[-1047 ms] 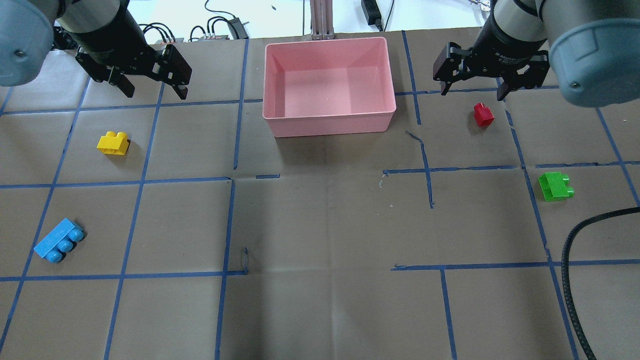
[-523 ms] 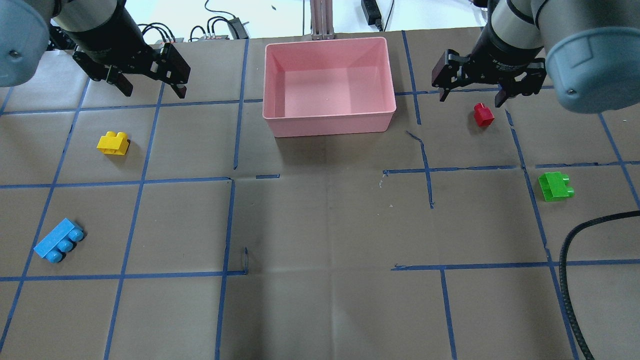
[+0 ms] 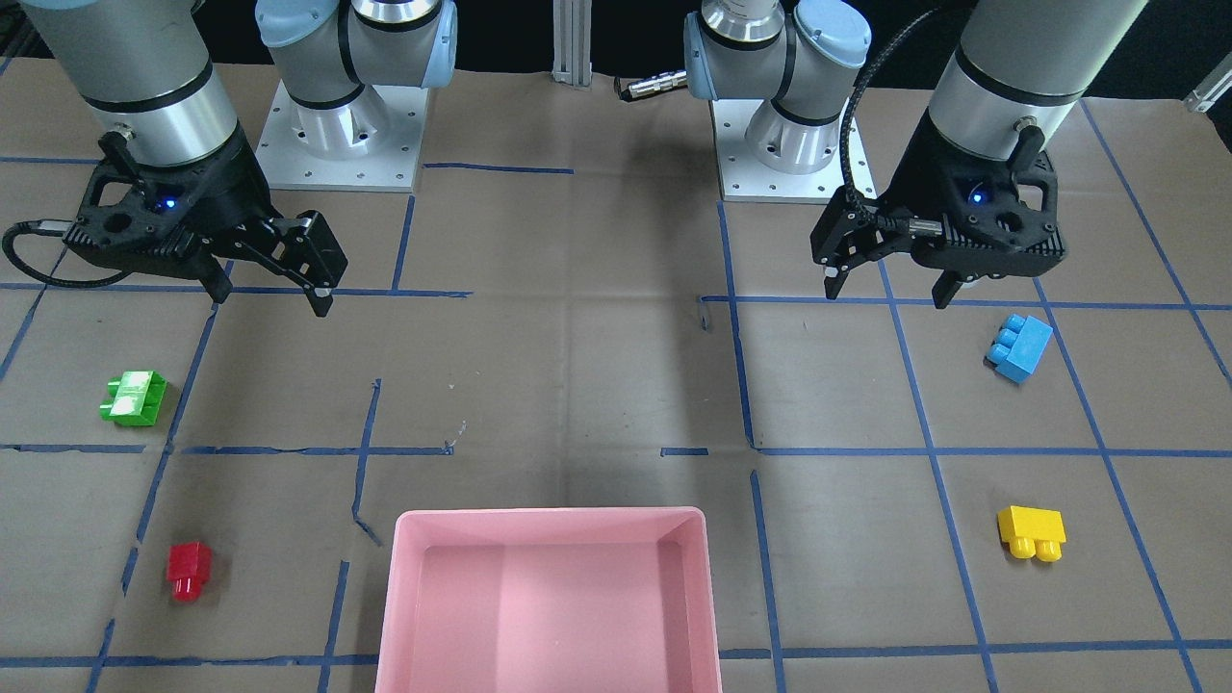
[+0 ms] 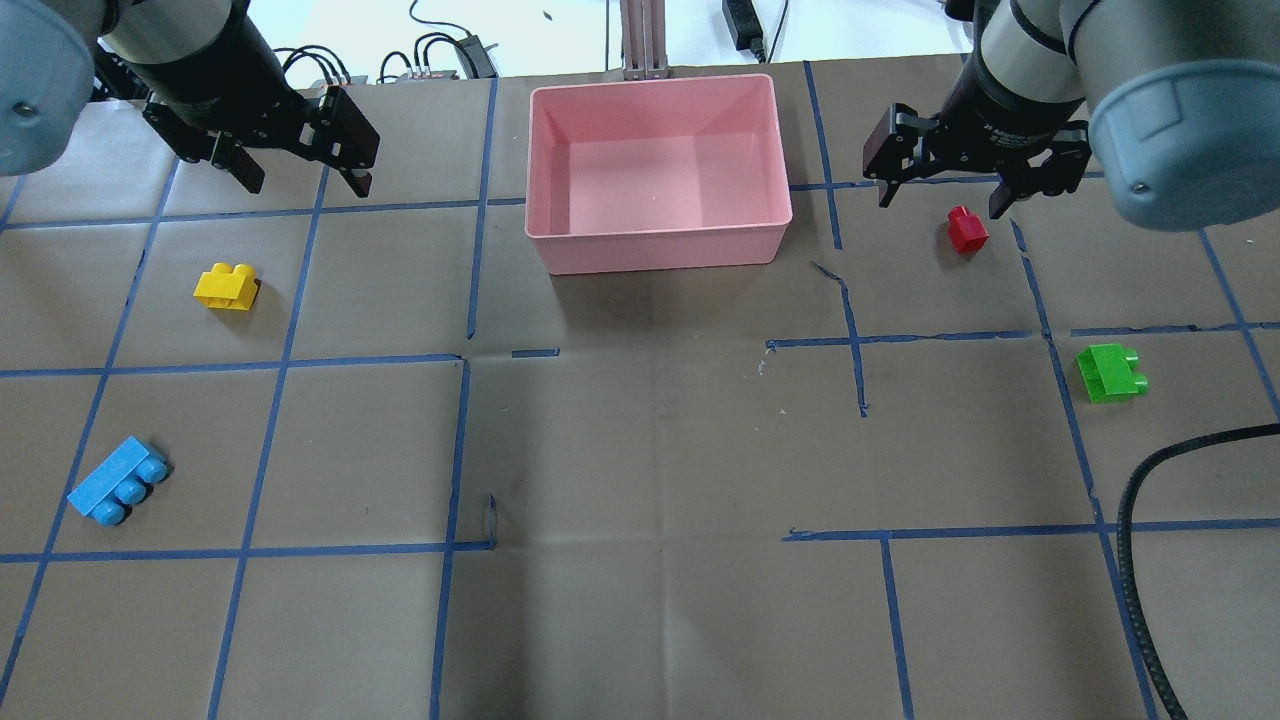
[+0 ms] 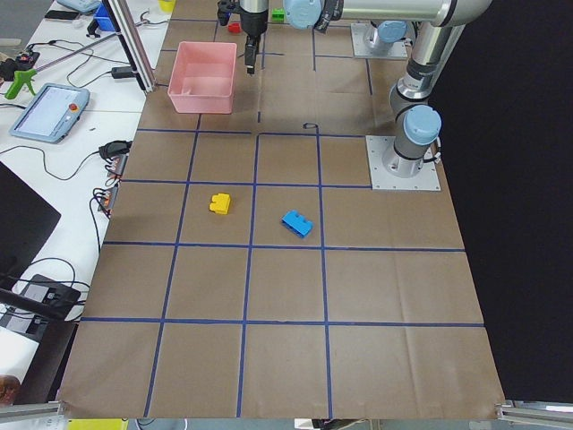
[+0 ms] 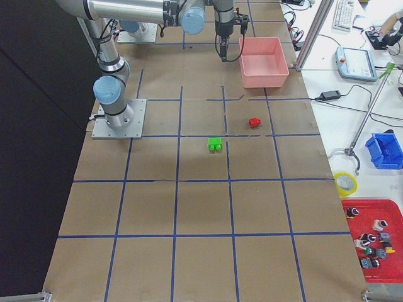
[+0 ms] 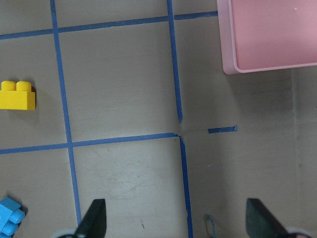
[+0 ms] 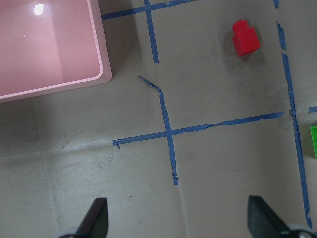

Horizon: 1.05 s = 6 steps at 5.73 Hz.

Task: Put all blocks into box

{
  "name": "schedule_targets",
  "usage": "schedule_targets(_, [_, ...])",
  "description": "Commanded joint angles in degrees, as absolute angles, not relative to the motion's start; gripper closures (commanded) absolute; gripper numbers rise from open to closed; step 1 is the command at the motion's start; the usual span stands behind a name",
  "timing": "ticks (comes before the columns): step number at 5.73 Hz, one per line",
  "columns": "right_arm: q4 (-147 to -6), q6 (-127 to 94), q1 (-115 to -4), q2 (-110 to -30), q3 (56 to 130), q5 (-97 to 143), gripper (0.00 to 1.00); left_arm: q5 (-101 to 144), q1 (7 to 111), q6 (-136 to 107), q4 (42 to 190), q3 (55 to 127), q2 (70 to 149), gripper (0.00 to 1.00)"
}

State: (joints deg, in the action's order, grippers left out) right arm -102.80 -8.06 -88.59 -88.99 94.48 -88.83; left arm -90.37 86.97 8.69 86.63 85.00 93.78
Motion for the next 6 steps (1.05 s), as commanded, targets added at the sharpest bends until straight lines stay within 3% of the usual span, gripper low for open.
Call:
schedule_targets(1, [-102.92,-7.74,-88.59,-89.03,94.48,-88.86,0.0,-90.7,84.31,15.23,87.44,85.17,93.08,0.0])
schedule_targets(2, [-102.92,-7.47,-88.59,-89.03,94.48,-88.86,0.0,-90.7,77.07,22.95,87.8,85.17,92.29,0.0])
schedule_targets(4, [-102.92,-7.12,-88.51,-88.69,94.48,-89.03,0.0,-90.53,58.1,44.0,87.37,92.41,88.35,0.0])
schedule_targets(6, [-102.92,-6.94,-88.07,-88.68,94.66,-89.12,0.0,-90.44,45.58,77.0,87.01,97.71,83.86,0.0])
